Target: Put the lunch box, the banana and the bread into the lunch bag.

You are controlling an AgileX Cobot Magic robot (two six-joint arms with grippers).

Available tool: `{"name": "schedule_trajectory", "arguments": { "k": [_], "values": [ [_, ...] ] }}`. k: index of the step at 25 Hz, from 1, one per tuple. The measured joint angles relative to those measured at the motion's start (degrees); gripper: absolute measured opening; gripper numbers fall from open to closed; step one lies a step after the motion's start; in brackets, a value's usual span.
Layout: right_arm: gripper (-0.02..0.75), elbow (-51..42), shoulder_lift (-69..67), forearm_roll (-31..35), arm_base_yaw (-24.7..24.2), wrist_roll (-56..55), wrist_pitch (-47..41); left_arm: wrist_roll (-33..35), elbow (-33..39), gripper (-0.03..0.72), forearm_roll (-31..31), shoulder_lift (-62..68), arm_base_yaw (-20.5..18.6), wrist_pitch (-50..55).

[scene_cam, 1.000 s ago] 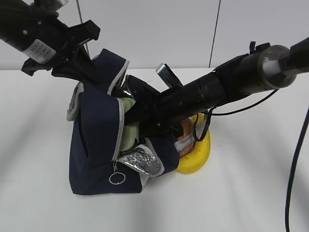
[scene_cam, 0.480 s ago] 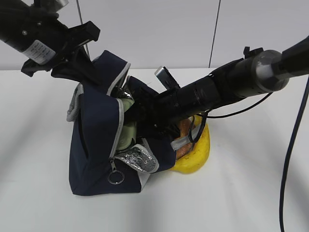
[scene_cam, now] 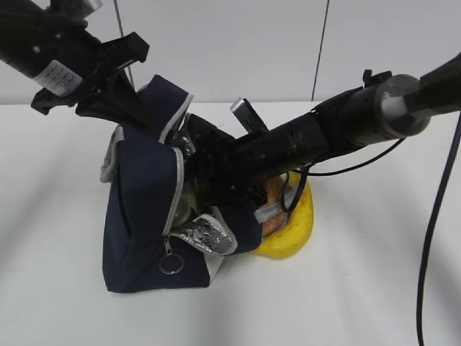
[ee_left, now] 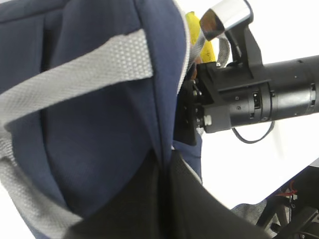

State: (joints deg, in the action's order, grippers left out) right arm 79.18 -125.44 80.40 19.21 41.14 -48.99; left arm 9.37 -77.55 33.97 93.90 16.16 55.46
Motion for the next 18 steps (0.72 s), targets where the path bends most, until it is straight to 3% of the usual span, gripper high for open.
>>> {"name": "schedule_trajectory", "arguments": {
  "k": [10,18],
  "values": [
    [0.491,0.0,0.3,-0.4,-1.2,2.3,-6.9,0.0,0.0,-0.003,-0.7,0.0,0.0,0.3],
    [0.491,-2.0,13.3,-8.8,-1.3,1.7,-6.7,0.0,0.0,-0.003,-7.5,0.0,0.0,1.7]
  ]
}}
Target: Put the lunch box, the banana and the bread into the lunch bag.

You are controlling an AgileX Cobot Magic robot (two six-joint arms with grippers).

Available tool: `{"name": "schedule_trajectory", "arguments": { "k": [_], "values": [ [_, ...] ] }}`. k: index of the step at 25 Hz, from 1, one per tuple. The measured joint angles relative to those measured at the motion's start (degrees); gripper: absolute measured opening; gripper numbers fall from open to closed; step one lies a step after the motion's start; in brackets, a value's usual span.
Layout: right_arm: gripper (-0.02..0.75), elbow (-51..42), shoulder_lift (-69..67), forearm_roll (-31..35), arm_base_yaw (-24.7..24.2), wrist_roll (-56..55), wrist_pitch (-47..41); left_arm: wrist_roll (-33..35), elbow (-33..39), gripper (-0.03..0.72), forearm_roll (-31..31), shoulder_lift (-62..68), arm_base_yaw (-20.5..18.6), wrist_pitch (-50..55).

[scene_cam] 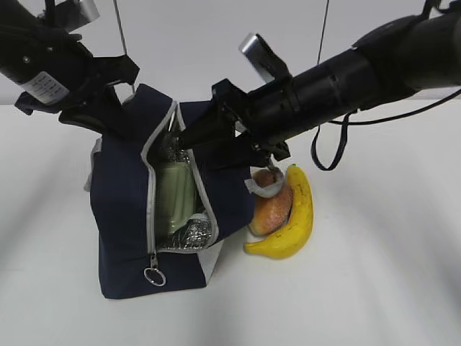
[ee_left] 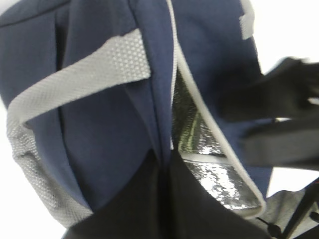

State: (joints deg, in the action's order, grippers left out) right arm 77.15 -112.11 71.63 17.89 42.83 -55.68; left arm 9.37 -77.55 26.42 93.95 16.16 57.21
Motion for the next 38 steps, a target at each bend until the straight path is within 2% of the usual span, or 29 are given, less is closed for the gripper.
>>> {"name": "schedule_trajectory", "arguments": {
  "k": [5,16,26,38],
  "values": [
    [0.491,-4.9,9.8,-7.0,0.0,-3.6,3.9,0.0,0.0,-0.003,-1.3,0.0,0.0,0.2],
    [0.491,-20.9,25.1,-29.7,0.0,-20.4,19.4,0.0,0.0,-0.003,-1.5,0.0,0.0,0.3],
    [0.491,-22.5,21.4,-32.0,-0.1,-25.3,21.9,0.0,0.0,-0.003,-1.6,0.0,0.0,0.3],
    [0.491,-21.8,9.4,-32.7,-6.0,-28.5,23.5,0.0,0.0,-0.003,-1.7,0.0,0.0,0.4]
  ]
}}
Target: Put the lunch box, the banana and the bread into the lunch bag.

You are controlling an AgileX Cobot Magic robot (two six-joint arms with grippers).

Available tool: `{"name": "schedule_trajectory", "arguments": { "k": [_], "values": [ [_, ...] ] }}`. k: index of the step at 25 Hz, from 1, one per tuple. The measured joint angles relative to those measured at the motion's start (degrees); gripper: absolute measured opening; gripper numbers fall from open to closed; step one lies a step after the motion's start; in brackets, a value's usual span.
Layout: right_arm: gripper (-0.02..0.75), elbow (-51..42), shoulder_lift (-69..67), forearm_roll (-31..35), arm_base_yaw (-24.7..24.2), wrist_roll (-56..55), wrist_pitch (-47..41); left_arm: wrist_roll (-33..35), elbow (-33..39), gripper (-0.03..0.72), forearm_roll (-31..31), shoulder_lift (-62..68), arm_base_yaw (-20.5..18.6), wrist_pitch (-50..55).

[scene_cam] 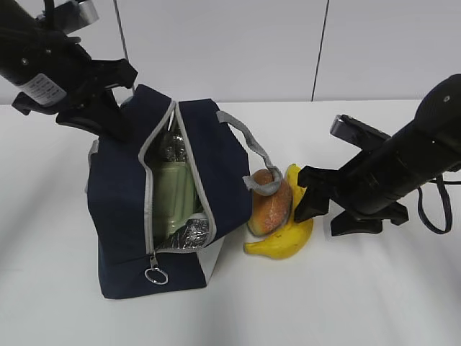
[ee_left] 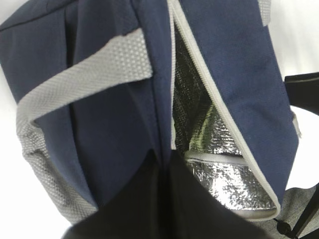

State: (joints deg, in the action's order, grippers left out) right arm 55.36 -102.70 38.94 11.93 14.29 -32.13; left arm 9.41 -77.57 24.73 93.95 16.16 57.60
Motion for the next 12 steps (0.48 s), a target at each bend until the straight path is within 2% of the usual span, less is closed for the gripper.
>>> {"name": "schedule_trajectory", "arguments": {
  "k": [12],
  "values": [
    [0.491,7.2,-6.2,-1.4,-0.1,0.0,-0.4,0.0,0.0,-0.003,0.0,0.0,0.0,0.0]
  ]
}}
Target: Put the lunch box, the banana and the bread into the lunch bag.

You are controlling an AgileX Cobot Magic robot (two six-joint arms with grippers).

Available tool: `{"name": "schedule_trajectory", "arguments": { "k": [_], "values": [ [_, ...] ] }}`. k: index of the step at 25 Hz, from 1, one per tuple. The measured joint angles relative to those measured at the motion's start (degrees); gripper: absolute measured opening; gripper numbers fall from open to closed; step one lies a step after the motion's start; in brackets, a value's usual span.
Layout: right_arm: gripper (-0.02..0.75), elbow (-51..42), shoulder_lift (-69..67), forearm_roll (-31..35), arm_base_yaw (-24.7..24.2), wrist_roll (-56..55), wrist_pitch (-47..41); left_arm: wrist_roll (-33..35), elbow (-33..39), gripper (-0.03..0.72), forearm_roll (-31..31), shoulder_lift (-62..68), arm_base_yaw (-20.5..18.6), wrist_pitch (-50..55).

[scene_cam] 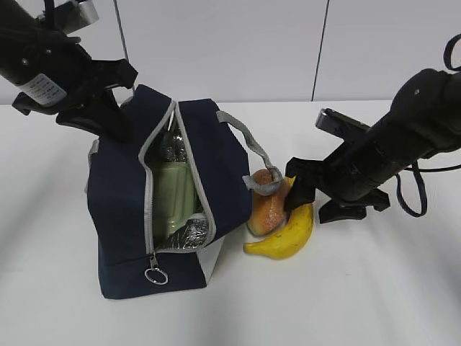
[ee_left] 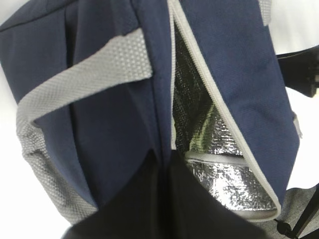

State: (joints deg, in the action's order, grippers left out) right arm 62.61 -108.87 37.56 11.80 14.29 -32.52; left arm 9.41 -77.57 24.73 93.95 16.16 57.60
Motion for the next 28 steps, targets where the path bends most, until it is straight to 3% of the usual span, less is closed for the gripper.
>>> {"name": "schedule_trajectory", "arguments": {
  "k": [9,19,24,28],
  "values": [
    [0.484,0.8,-2.8,-1.4,0.0,0.0,-1.2,0.0,0.0,-0.003,0.0,0.0,0.0,0.0],
    [0.306,1.2,-3.5,-1.3,0.0,-0.1,-1.2,0.0,0.0,-0.003,0.0,0.0,0.0,0.0],
    [0.302,1.3,-3.4,-2.0,-0.6,-0.2,-1.6,0.0,0.0,-0.003,0.0,0.0,0.0,0.0],
    [0.301,2.4,-2.3,-7.1,-3.5,-0.6,-4.7,0.0,0.0,-0.003,-0.1,0.0,0.0,0.0]
  ]
}}
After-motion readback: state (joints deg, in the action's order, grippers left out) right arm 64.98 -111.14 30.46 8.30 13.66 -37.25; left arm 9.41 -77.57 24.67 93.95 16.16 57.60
